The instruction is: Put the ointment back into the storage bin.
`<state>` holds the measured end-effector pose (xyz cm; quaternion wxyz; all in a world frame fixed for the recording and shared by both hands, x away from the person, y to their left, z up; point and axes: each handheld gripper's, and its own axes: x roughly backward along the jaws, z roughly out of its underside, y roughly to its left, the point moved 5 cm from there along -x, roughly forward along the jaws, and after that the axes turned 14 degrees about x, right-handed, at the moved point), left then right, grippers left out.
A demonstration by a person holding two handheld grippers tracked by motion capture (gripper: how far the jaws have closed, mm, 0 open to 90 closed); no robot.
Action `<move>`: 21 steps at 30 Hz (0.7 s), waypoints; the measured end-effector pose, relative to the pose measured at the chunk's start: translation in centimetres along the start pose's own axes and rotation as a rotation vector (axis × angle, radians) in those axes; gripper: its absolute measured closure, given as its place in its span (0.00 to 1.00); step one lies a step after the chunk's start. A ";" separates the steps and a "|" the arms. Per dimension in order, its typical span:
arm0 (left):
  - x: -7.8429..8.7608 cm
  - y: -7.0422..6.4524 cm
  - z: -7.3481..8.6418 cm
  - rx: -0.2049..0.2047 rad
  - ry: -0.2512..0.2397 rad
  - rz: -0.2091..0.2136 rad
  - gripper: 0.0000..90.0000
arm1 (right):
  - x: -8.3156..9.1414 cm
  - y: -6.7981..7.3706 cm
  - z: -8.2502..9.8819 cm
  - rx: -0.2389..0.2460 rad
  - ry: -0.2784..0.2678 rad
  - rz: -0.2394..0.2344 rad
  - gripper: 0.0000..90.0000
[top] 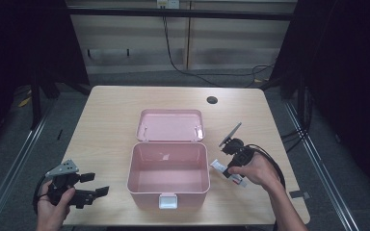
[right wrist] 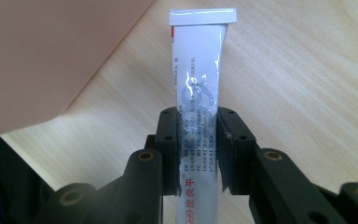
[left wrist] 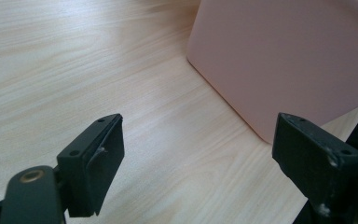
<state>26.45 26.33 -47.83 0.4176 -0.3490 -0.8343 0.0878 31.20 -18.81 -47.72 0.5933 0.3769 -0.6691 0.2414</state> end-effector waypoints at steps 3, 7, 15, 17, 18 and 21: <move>0.0 0.0 0.0 -0.002 0.000 -0.001 0.19 | 0.4 0.1 0.1 0.013 0.011 -0.003 0.80; 0.1 0.0 0.0 -0.007 0.002 -0.001 0.19 | 1.0 0.3 0.3 0.038 0.008 -0.009 0.80; 0.1 0.0 0.0 -0.007 0.001 -0.001 0.19 | 1.9 0.6 0.8 0.062 0.015 -0.022 0.80; 0.1 0.0 0.0 -0.007 0.002 -0.001 0.19 | 2.1 0.6 1.0 0.064 0.022 -0.026 0.80; 0.1 0.0 0.0 -0.007 0.002 0.001 0.19 | 2.2 0.6 1.0 0.063 0.021 -0.025 0.80; 0.1 0.0 0.0 -0.007 0.003 0.000 0.19 | 2.6 0.7 1.2 0.069 0.016 -0.029 0.80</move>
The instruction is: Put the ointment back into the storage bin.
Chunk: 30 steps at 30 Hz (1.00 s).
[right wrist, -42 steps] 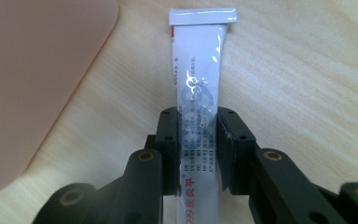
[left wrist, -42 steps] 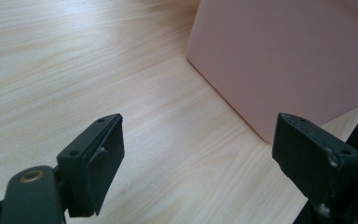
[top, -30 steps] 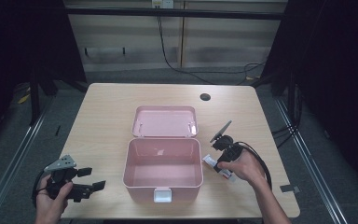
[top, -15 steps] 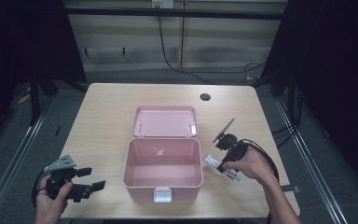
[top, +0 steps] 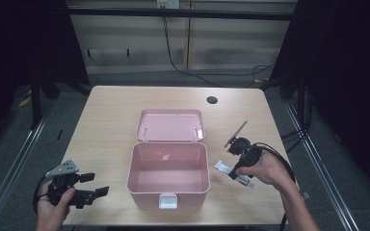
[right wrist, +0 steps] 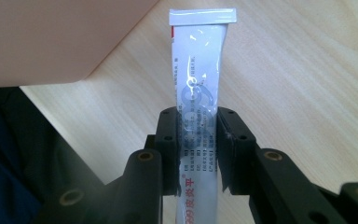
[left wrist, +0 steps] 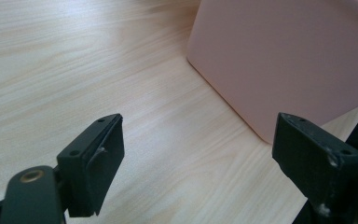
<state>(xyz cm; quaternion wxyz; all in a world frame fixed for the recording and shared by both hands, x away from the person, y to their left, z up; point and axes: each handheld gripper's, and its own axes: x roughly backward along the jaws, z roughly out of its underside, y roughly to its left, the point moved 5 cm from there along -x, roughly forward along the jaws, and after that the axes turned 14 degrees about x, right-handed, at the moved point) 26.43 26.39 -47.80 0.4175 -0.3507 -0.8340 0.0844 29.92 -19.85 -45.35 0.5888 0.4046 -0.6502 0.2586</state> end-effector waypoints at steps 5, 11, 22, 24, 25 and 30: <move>0.0 0.0 0.0 -0.001 -0.001 -0.002 0.19 | 0.4 0.1 0.2 -0.008 0.003 -0.010 0.80; 0.0 0.0 0.0 -0.001 -0.001 -0.002 0.19 | 1.0 0.2 0.4 -0.013 -0.003 -0.008 0.80; 0.0 0.0 0.0 0.003 0.000 0.001 0.19 | 2.6 0.5 0.8 0.008 -0.003 0.003 0.80; -0.1 -0.1 0.0 0.004 -0.001 -0.004 0.19 | 2.8 0.5 0.9 0.007 -0.002 0.000 0.80; -0.1 0.0 0.0 0.001 0.002 -0.006 0.19 | 2.9 0.5 1.0 0.009 0.002 0.005 0.80; -0.1 0.0 0.0 0.005 0.000 0.000 0.19 | 3.6 0.7 1.0 0.028 0.001 0.007 0.80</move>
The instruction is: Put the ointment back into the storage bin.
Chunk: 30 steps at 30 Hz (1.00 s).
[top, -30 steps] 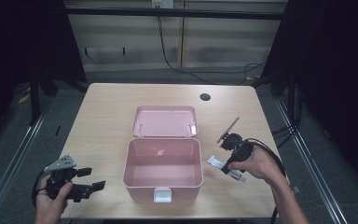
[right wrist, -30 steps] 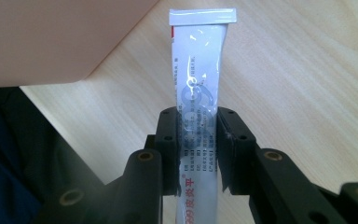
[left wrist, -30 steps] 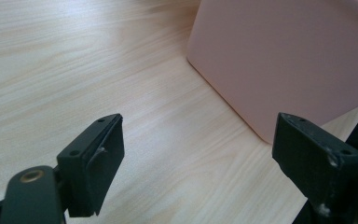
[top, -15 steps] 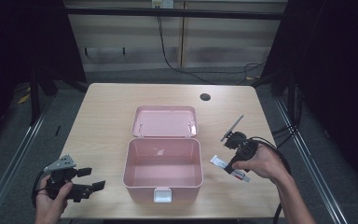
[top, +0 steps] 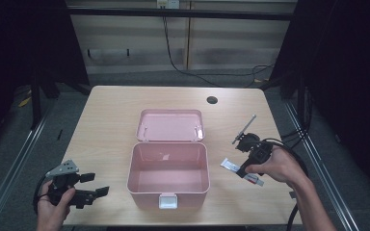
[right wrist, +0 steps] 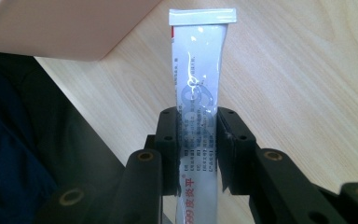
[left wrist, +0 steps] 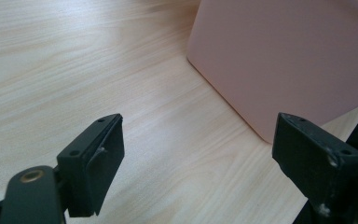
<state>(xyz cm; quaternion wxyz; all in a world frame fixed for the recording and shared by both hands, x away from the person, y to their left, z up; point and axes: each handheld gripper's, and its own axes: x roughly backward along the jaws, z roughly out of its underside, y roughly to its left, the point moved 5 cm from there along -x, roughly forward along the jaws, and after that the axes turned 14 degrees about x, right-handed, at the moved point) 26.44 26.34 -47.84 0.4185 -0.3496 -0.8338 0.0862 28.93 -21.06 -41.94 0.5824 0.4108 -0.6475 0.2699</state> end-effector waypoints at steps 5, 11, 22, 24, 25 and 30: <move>0.0 0.0 0.0 0.000 0.000 0.001 0.19 | 0.7 0.1 -0.2 0.019 -0.002 0.010 0.80; 0.0 0.0 0.0 0.000 0.001 0.002 0.19 | 1.6 0.5 -0.3 0.047 -0.006 -0.004 0.80; 0.0 0.0 0.0 0.000 0.001 0.002 0.19 | 3.2 1.2 -0.8 0.119 0.010 -0.004 0.80; 0.0 0.0 0.0 0.000 -0.001 0.000 0.19 | 3.5 1.3 -0.9 0.131 0.017 -0.003 0.80; 0.0 0.0 0.0 0.001 -0.002 0.000 0.19 | 3.9 1.4 -1.1 0.132 0.006 0.002 0.80; 0.0 0.0 0.0 -0.001 0.000 0.000 0.19 | 5.3 1.5 -1.5 0.124 -0.031 0.011 0.80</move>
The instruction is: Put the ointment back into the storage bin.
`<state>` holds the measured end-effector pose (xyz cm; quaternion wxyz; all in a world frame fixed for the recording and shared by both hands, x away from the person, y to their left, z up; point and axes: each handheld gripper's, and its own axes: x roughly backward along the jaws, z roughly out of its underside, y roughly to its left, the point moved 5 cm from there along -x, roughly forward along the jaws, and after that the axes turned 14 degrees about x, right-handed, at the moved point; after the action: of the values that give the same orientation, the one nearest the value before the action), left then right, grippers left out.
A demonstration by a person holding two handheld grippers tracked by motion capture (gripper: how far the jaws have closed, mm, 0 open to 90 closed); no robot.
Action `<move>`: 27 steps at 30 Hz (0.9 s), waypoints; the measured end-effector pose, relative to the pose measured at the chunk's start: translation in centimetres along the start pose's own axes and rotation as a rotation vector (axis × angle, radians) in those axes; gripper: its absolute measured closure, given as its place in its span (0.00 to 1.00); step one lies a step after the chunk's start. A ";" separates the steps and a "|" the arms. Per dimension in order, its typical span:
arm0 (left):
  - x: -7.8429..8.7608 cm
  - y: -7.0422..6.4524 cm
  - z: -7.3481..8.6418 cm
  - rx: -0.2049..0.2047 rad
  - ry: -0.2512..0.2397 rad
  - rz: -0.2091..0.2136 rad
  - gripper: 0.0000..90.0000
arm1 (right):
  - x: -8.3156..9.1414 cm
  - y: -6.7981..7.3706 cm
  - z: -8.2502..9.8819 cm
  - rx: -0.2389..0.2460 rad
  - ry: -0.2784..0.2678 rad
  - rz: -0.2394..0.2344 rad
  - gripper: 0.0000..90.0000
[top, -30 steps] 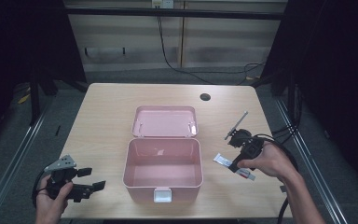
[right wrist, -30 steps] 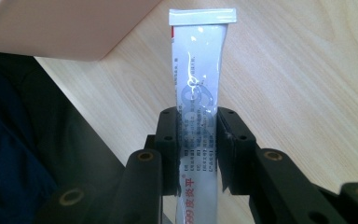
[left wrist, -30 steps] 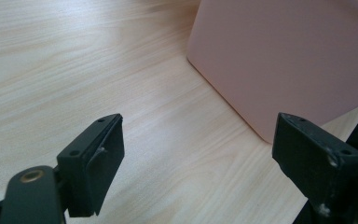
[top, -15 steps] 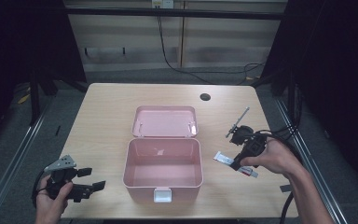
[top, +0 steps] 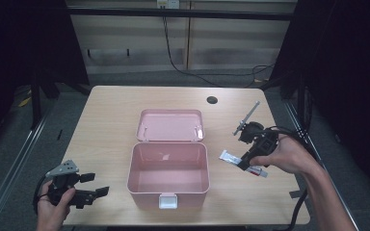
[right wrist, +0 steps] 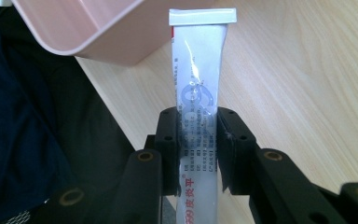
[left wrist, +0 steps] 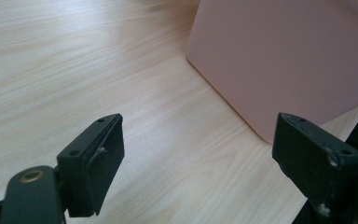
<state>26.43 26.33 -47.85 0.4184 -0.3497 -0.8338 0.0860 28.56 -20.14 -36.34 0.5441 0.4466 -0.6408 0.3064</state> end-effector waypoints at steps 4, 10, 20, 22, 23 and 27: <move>0.0 0.0 0.0 0.000 0.001 0.001 0.19 | 0.8 0.5 -0.8 0.026 -0.013 -0.004 0.80; 0.0 0.0 0.0 0.001 -0.002 -0.001 0.19 | 1.2 0.8 -2.2 0.048 -0.014 0.012 0.80; 0.0 0.0 0.0 0.000 0.001 0.002 0.19 | 0.7 1.5 -4.9 0.123 -0.020 -0.002 0.80; 0.0 0.0 0.0 -0.002 0.001 0.002 0.19 | 0.4 1.7 -5.5 0.135 -0.021 -0.007 0.80; 0.0 0.0 0.0 0.000 -0.001 0.002 0.19 | 0.3 1.9 -5.9 0.144 -0.023 -0.011 0.80; 0.0 0.0 0.0 0.002 -0.001 -0.003 0.19 | 0.0 2.2 -6.9 0.168 -0.023 -0.017 0.80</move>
<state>26.47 26.35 -47.87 0.4183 -0.3481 -0.8345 0.0863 29.49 -13.20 -34.65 0.4997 0.4998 -0.6152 0.3493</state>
